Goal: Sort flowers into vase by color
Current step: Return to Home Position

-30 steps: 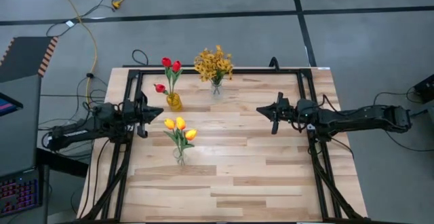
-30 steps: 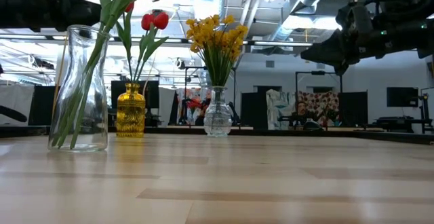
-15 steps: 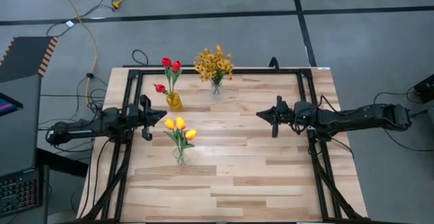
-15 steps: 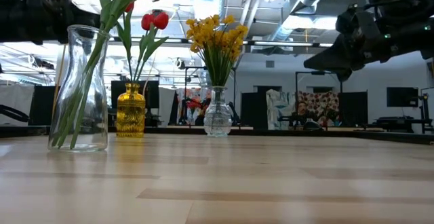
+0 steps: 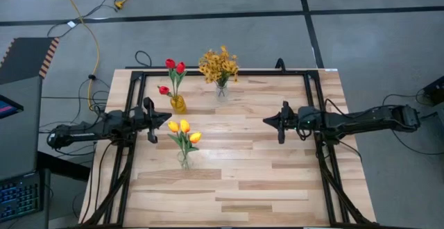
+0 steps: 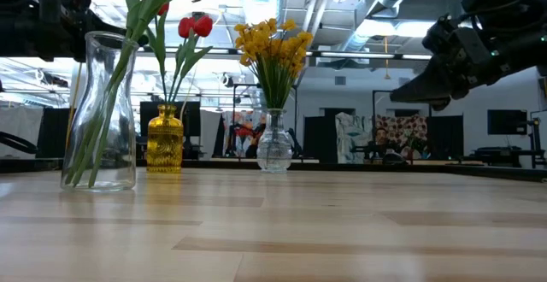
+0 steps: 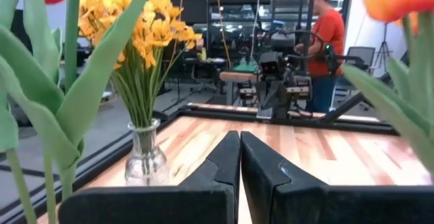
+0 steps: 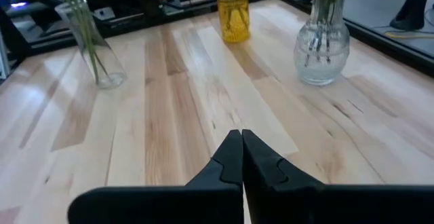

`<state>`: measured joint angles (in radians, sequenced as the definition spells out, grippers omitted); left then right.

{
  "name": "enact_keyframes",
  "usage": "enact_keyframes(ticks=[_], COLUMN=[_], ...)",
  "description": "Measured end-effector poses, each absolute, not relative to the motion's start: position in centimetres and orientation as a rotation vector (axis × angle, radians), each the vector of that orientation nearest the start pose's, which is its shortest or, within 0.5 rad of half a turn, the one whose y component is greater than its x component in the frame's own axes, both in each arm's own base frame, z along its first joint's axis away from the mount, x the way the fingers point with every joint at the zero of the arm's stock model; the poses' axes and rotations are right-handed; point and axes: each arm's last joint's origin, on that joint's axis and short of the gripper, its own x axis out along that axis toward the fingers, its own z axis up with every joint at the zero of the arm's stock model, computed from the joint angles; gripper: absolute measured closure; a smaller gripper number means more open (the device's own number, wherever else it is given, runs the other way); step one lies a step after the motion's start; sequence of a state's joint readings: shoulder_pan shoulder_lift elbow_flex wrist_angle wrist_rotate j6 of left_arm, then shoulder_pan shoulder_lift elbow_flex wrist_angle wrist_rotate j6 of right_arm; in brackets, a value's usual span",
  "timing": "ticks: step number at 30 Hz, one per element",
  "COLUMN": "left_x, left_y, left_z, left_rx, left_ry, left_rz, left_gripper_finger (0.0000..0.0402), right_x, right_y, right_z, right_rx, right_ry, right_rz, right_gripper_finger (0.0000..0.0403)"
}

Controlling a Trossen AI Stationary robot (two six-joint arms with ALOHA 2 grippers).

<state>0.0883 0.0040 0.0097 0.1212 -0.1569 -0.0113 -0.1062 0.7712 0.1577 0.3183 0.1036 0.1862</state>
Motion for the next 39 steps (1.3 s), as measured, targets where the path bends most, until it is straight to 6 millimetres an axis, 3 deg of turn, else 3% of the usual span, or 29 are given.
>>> enact_keyframes(ticks=[11, 22, 39], left_x=[9.6, 9.6, 9.6], left_y=[1.3, 1.3, 1.3], left_z=[17.5, 17.4, 17.4], left_rx=[-0.015, -0.011, -0.011], left_ry=[-0.098, -0.093, -0.091], left_rz=[0.253, 0.254, 0.253], left_gripper_finger=[0.0401, 0.0401, 0.0401], right_x=[14.1, 13.8, 11.1], right_y=[-1.9, -1.9, -1.8], right_z=[13.7, 14.4, 15.0], right_rx=[0.233, 0.158, 0.148], right_ry=[0.231, 0.187, 0.172], right_rz=[-0.276, -0.261, -0.273], right_gripper_finger=[0.0378, 0.0377, 0.0376])
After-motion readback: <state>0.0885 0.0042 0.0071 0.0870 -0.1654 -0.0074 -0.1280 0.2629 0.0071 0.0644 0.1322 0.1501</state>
